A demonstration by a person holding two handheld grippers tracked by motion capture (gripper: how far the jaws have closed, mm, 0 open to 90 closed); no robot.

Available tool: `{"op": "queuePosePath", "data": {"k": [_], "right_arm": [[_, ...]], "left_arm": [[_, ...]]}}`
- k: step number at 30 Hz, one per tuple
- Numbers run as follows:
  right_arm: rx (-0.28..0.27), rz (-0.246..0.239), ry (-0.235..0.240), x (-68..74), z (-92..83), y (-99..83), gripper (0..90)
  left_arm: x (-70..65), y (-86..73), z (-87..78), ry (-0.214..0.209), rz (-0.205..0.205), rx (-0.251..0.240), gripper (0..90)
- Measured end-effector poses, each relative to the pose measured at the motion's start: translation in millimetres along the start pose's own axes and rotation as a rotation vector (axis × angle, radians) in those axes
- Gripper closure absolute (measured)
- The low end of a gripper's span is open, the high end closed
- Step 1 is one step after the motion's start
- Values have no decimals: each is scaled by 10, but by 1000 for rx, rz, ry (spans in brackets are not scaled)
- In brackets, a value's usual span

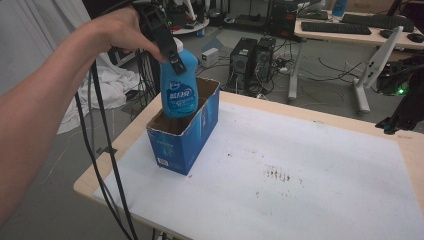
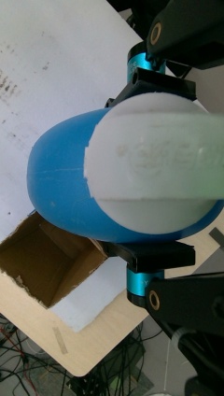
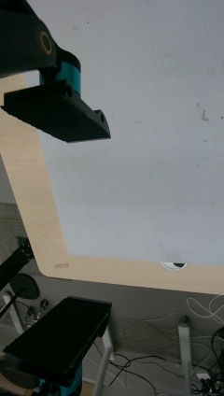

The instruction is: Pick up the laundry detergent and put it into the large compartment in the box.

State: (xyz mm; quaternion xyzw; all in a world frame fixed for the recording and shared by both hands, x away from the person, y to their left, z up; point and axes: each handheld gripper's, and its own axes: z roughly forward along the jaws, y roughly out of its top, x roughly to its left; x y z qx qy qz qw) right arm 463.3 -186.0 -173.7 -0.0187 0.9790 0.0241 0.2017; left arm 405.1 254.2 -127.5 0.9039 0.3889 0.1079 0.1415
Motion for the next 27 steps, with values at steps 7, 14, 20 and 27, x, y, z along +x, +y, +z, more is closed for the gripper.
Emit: {"op": "queuePosePath", "data": {"k": [7,14,20,27], "right_arm": [[7,-18,1,17,49,36,137],[11,-22,8,30,96,63,138],[14,-26,16,49,159,74,138],[19,-22,22,45,208,63,138]], "left_arm": [[41,-109,295,-22,3,22,386],[48,-176,589,-26,21,51,385],[75,-262,871,-56,33,63,385],[80,-324,1087,-65,74,88,385]]}}
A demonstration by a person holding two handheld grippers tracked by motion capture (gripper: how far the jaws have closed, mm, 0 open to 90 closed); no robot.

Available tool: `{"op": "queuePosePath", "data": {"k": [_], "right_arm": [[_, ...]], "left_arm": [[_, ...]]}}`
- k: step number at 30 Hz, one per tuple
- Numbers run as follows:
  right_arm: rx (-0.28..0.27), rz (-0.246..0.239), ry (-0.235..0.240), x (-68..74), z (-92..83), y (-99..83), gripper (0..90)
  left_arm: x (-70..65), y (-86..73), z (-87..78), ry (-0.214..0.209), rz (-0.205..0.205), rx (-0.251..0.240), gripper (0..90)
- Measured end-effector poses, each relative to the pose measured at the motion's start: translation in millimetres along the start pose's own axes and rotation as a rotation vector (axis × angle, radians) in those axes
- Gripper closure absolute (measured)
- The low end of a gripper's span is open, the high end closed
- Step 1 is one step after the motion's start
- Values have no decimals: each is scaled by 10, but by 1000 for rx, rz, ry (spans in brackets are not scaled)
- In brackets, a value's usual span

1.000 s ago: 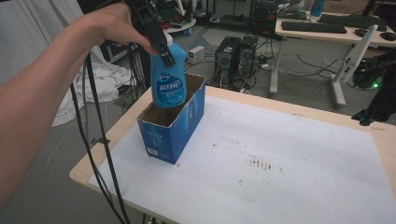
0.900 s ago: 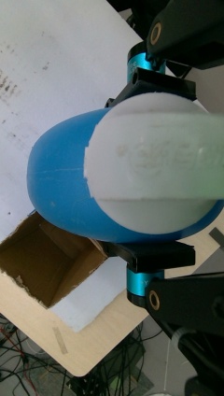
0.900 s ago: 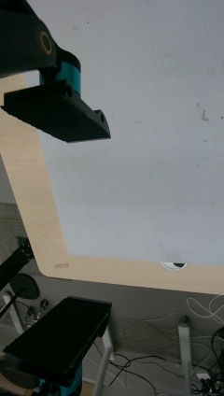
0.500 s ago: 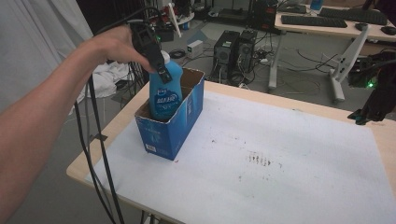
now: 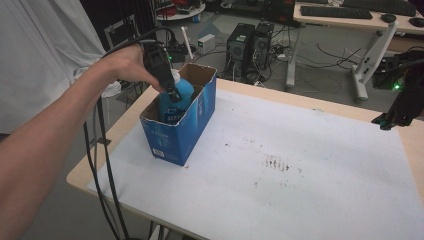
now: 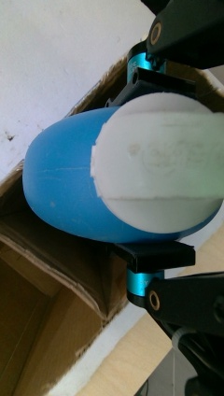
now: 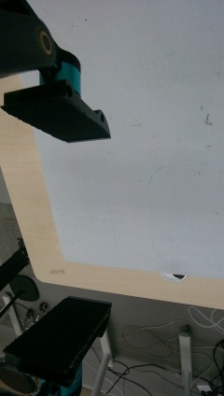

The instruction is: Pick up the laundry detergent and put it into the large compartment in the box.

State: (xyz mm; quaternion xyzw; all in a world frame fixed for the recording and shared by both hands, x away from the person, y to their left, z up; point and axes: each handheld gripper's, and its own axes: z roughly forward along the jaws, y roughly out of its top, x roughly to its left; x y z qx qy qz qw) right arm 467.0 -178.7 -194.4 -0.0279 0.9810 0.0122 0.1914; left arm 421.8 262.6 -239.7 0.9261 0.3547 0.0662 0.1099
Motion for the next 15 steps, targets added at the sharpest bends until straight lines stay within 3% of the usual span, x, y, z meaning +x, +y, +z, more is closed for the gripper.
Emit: {"op": "queuePosePath", "data": {"k": [15], "right_arm": [[2,-10,9,10,70,62,138]], "left_arm": [[17,-87,259,-19,46,14,384]]}}
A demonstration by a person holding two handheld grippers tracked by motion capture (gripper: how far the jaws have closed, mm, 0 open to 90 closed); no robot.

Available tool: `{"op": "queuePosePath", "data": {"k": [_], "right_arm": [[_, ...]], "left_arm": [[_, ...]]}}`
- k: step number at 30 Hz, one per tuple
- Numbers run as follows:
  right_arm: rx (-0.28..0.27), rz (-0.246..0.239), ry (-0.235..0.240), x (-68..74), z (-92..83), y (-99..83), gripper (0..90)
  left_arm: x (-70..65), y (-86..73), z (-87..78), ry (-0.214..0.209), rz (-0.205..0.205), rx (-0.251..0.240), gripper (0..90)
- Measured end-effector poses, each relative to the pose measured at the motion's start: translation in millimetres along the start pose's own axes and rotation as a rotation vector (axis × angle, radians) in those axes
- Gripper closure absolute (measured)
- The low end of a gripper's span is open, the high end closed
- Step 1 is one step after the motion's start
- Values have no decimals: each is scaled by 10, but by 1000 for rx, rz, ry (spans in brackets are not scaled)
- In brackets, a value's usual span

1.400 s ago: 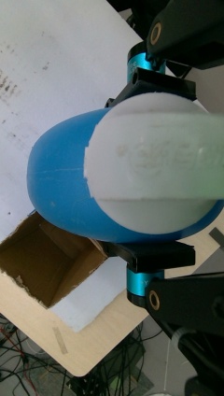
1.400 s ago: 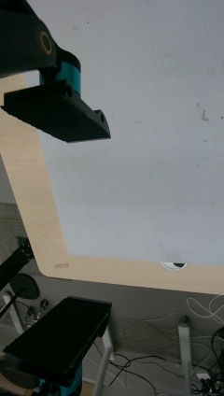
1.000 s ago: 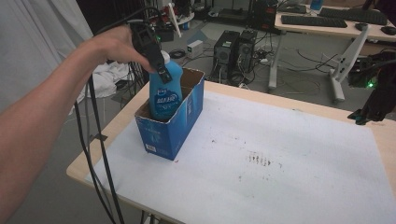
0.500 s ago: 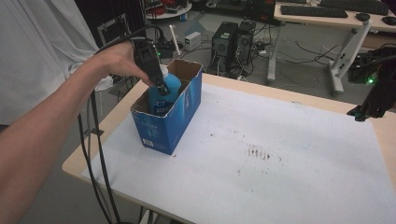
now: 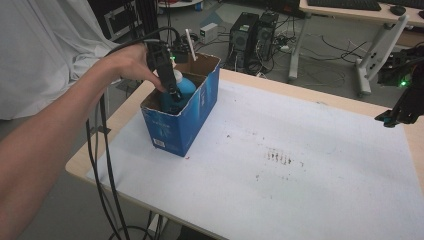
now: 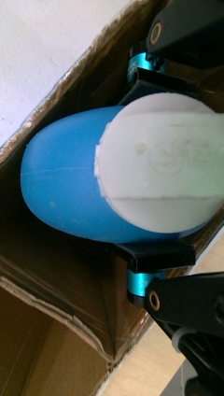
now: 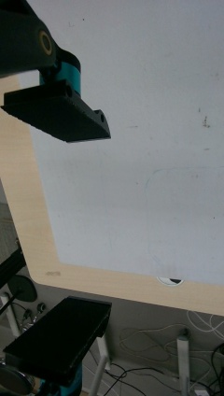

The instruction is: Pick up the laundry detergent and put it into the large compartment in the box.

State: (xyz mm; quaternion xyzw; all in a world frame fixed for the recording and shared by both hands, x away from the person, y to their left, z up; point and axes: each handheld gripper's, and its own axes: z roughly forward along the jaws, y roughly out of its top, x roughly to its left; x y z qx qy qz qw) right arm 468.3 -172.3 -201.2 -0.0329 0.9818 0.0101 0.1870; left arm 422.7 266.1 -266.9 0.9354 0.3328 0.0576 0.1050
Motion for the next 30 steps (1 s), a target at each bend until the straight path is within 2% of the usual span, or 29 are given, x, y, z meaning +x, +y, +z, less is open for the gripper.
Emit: {"op": "queuePosePath", "data": {"k": [4,6,16,22,30], "right_arm": [[-1,-9,0,3,9,9,138],[5,0,1,13,5,5,138],[1,1,-1,26,2,-11,138],[-8,-3,-2,31,-9,-18,138],[-6,-4,-2,43,-12,-16,138]], "left_arm": [[-4,-19,58,-3,12,6,384],[-7,-38,98,-5,17,-11,384],[-4,-45,104,-6,27,-14,383],[-27,-48,98,-2,54,-10,381],[-38,-67,95,1,52,-12,379]]}}
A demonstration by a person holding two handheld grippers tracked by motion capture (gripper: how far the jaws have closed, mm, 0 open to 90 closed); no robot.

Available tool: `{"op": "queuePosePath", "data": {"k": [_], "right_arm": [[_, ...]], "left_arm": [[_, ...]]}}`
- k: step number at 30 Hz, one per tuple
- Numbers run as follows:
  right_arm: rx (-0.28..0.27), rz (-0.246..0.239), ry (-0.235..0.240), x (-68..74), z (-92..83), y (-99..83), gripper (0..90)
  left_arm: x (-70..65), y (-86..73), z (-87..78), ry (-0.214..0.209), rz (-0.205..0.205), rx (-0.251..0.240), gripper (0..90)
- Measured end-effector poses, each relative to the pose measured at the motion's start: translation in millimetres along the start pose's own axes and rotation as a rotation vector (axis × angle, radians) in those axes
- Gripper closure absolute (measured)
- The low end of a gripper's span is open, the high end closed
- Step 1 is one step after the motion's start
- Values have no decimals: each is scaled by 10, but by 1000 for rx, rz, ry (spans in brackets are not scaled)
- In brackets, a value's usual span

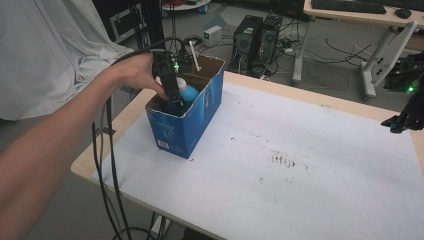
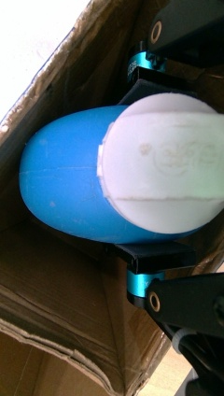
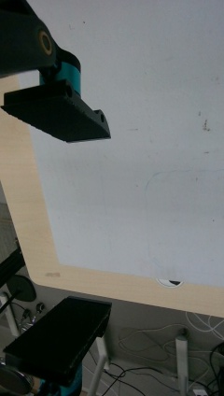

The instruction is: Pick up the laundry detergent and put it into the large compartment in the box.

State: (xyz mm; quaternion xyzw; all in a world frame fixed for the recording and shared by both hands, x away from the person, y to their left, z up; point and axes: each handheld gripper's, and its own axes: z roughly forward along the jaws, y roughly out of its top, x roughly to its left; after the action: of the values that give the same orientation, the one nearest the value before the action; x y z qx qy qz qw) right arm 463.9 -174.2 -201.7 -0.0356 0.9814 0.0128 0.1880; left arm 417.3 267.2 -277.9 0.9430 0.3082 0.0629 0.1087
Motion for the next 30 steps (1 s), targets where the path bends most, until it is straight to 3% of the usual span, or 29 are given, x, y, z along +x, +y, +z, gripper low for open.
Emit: {"op": "queuePosePath", "data": {"k": [15,30], "right_arm": [[-12,1,0,-2,-23,-8,138],[-8,3,2,7,-12,7,138]], "left_arm": [[-7,1,9,12,6,3,361],[29,7,-19,3,-33,-7,297]]}}
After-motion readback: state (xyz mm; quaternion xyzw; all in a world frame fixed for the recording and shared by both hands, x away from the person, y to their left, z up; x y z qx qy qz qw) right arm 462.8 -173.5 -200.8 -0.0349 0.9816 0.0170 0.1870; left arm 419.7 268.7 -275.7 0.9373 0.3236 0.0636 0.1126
